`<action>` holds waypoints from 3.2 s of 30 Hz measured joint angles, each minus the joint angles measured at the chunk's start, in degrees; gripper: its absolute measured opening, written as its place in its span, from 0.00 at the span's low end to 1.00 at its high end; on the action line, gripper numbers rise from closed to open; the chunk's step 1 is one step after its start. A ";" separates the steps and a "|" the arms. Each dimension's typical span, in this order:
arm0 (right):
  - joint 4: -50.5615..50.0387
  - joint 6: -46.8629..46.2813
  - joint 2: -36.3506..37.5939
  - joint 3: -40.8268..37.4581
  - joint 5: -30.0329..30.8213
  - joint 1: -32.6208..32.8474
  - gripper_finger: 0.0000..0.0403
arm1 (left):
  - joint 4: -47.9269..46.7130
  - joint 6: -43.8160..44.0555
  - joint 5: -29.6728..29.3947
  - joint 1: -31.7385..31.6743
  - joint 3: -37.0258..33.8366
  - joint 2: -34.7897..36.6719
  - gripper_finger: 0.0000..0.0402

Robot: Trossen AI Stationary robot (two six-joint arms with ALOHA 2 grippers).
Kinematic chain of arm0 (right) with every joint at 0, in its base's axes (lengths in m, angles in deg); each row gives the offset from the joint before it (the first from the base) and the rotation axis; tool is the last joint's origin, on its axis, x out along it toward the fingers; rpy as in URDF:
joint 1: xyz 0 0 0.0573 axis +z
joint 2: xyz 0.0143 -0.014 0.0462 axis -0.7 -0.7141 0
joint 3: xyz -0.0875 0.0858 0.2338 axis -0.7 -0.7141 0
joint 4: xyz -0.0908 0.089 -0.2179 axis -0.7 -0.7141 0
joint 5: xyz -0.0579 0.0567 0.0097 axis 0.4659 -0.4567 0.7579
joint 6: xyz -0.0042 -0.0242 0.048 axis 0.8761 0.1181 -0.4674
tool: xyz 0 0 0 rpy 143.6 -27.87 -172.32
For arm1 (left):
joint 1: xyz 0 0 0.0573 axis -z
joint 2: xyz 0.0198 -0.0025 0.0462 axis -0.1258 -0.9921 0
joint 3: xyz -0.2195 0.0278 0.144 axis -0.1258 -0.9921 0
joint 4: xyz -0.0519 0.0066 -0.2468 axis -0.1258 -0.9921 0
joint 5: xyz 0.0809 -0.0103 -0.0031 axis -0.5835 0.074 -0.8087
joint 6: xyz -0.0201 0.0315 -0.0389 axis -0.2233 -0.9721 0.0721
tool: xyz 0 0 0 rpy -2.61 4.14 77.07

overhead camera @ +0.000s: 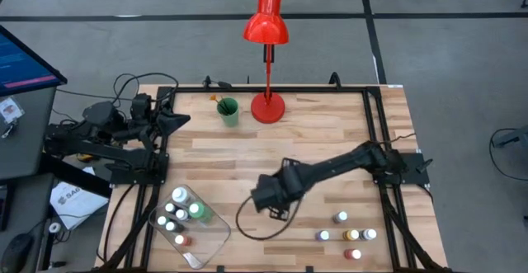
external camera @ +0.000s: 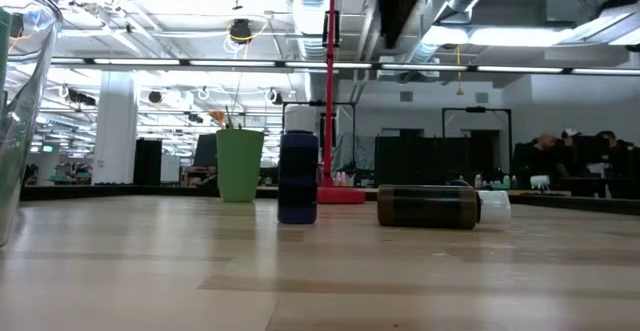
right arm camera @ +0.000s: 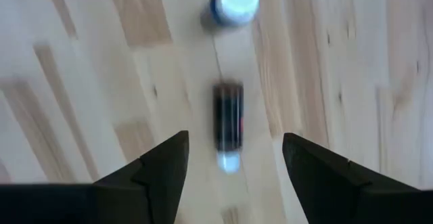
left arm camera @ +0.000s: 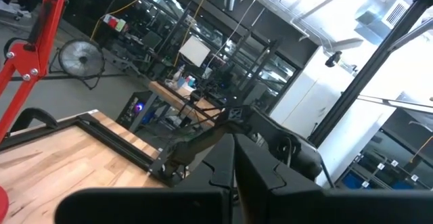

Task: Pick & Place Paint Supplies
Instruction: Adjust the brown coloring bottle to the center of the table

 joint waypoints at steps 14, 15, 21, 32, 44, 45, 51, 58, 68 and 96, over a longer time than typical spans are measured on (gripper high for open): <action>28.85 -8.82 23.48 -44.20 -2.11 3.62 0.58 | 0.02 -0.07 3.08 -0.01 0.00 0.00 0.00; 32.16 -8.17 24.14 -46.94 -2.13 3.34 0.58 | 0.02 -0.06 3.10 -0.01 0.00 0.00 0.00; 40.68 -6.36 25.58 -57.47 -3.65 2.71 0.58 | 0.02 -0.02 3.09 -0.01 0.00 0.00 0.00; 48.90 -4.31 25.36 -63.78 -5.40 1.88 0.58 | 0.02 -0.02 3.08 0.01 0.00 0.00 0.00; 52.07 -0.43 18.18 -63.83 -7.13 -0.09 0.57 | 0.02 1.26 3.08 0.00 0.00 0.00 0.00; 52.23 -0.43 18.20 -63.88 -7.33 -0.09 0.55 | 0.02 1.27 3.08 0.01 0.00 0.00 0.00; 50.92 -2.20 19.14 -64.02 -8.59 -0.35 0.27 | 0.04 1.29 3.08 0.00 0.00 0.00 0.00; 49.10 -7.11 22.06 -61.28 -24.30 -2.86 0.26 | 0.04 1.29 3.08 0.00 0.00 0.00 0.00; 42.97 -25.96 23.09 -51.32 -39.30 -6.34 0.28 | 0.05 1.31 3.08 0.00 0.00 0.00 0.00; 4.49 -9.44 17.38 -51.56 -51.37 -19.20 0.30 | 0.50 0.92 3.08 0.01 0.00 0.00 0.00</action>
